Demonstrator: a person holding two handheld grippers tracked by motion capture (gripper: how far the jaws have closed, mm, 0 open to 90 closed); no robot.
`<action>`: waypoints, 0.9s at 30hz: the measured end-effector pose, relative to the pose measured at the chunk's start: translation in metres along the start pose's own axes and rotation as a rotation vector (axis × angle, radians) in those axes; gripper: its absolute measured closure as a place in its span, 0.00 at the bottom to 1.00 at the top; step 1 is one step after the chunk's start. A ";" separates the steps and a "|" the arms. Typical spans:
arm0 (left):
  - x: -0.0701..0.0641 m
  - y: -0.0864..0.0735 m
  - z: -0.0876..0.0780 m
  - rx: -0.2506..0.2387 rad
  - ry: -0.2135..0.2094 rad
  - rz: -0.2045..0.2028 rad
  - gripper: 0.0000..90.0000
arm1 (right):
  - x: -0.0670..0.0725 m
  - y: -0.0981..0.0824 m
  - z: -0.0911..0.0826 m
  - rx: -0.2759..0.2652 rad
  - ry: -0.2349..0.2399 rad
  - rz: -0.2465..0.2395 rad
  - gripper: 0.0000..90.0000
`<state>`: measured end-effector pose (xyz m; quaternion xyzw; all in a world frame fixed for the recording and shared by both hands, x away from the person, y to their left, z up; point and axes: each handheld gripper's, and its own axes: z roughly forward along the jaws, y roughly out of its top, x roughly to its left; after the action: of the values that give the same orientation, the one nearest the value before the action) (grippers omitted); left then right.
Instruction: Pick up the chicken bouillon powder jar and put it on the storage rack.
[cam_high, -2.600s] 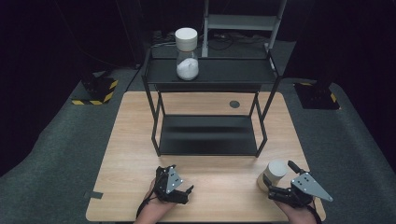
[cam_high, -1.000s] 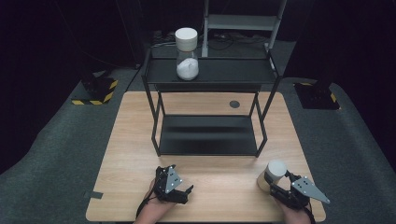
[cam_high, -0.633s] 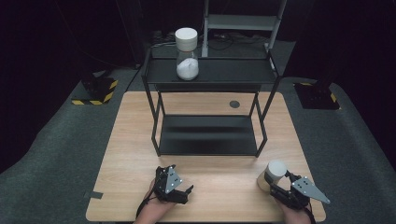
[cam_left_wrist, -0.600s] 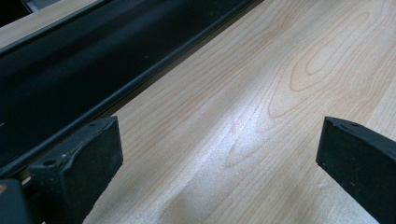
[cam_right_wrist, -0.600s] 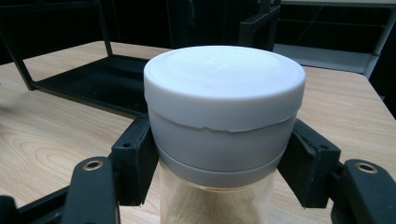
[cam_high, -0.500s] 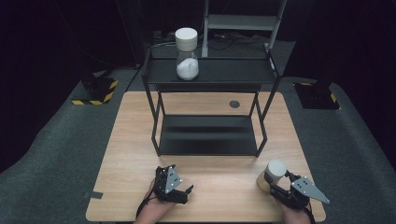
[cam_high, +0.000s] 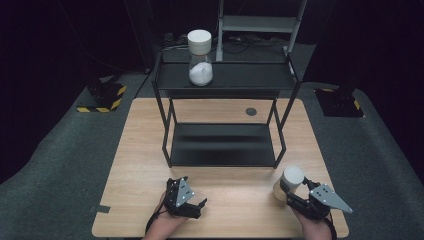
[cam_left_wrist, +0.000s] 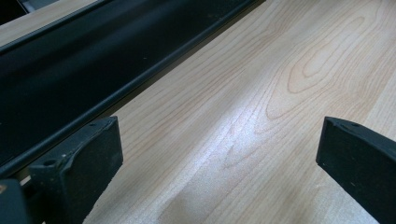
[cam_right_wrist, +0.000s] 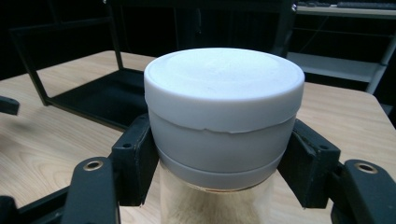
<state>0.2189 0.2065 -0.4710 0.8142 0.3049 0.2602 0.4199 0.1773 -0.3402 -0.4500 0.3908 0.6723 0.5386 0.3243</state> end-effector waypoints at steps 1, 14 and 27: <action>0.000 0.000 0.000 -0.001 0.000 -0.001 0.01 | 0.001 0.002 0.001 0.000 0.003 0.001 0.38; 0.001 -0.001 0.000 -0.003 -0.007 -0.003 0.01 | 0.008 0.025 0.021 -0.023 0.052 -0.017 0.38; 0.004 -0.002 -0.001 -0.009 -0.017 -0.010 0.01 | 0.020 0.051 0.044 -0.047 0.092 -0.034 0.38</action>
<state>0.2208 0.2107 -0.4714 0.8131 0.3040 0.2526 0.4275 0.2146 -0.2955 -0.4093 0.3466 0.6802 0.5661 0.3110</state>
